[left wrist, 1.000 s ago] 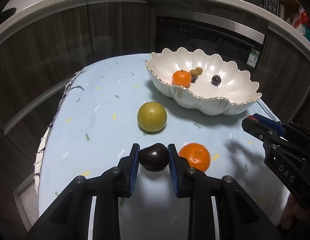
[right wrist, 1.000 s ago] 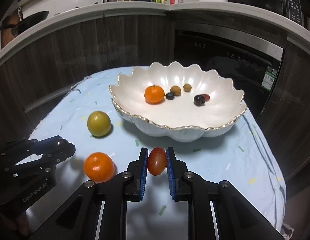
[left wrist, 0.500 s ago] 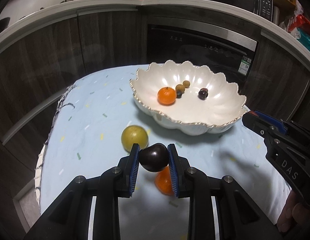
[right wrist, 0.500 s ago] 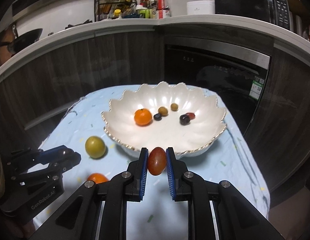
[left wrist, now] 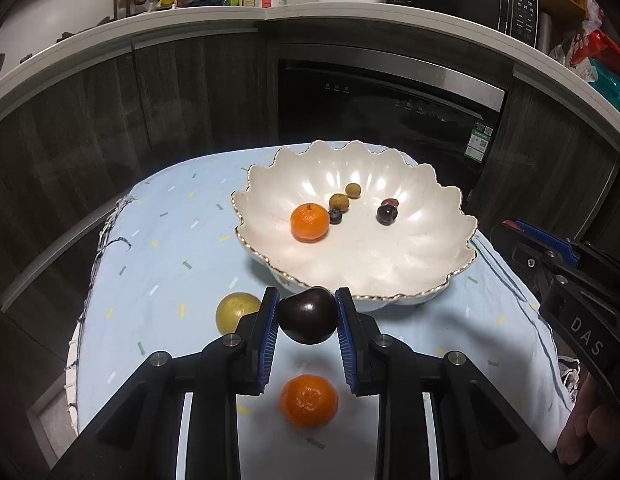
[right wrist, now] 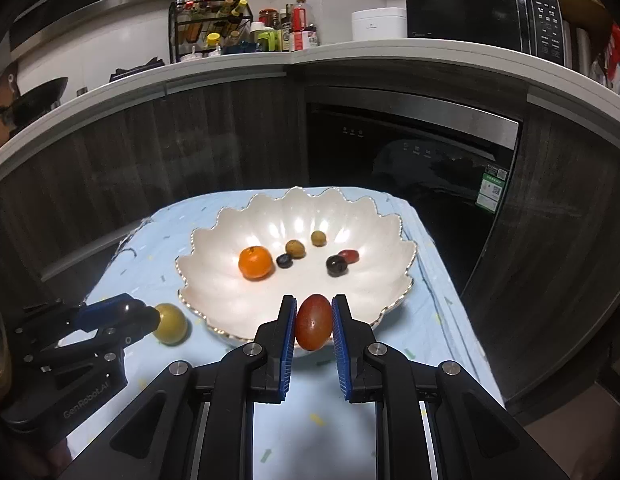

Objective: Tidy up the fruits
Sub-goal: 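Lift both held fruits and carry them over the white bowl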

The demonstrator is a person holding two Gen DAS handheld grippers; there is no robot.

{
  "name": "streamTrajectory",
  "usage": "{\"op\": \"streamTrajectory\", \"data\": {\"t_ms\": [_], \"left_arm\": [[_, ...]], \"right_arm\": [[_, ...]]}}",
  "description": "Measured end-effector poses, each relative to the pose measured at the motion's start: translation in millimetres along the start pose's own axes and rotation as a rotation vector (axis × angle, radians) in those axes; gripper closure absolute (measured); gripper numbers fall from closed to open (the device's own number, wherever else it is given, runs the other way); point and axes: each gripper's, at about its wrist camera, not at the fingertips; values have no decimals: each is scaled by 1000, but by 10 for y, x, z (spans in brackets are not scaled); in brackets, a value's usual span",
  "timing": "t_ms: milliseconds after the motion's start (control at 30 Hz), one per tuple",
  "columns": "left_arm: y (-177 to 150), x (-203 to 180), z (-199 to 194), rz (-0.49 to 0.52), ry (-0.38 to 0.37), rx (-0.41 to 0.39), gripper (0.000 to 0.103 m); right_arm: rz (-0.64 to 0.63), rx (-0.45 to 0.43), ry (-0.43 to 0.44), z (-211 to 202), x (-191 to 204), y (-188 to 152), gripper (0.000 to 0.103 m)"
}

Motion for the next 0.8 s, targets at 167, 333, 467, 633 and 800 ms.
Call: {"op": "streamTrajectory", "data": {"t_ms": [167,333,467,633,800], "left_arm": [[102,-28,37,6,0,-2,75],[209,-42,110,9,5,-3,75],[279,-69,174,15,4,-1,75],[352,-100,292,12,-3,12,75],[434,-142,437,28,-9,18,75]], "right_arm": [[9,-1,-1,20,-53,70,84],[15,4,1,83,-89,142,83],[18,4,2,126,-121,187,83],[29,12,0,227,-198,269,83],[47,37,2,375,-274,291,83]]}}
Point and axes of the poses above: each gripper's, at about its wrist camera, not at the fingertips, and z roughly the way its jaws point, x to its left, y to its top
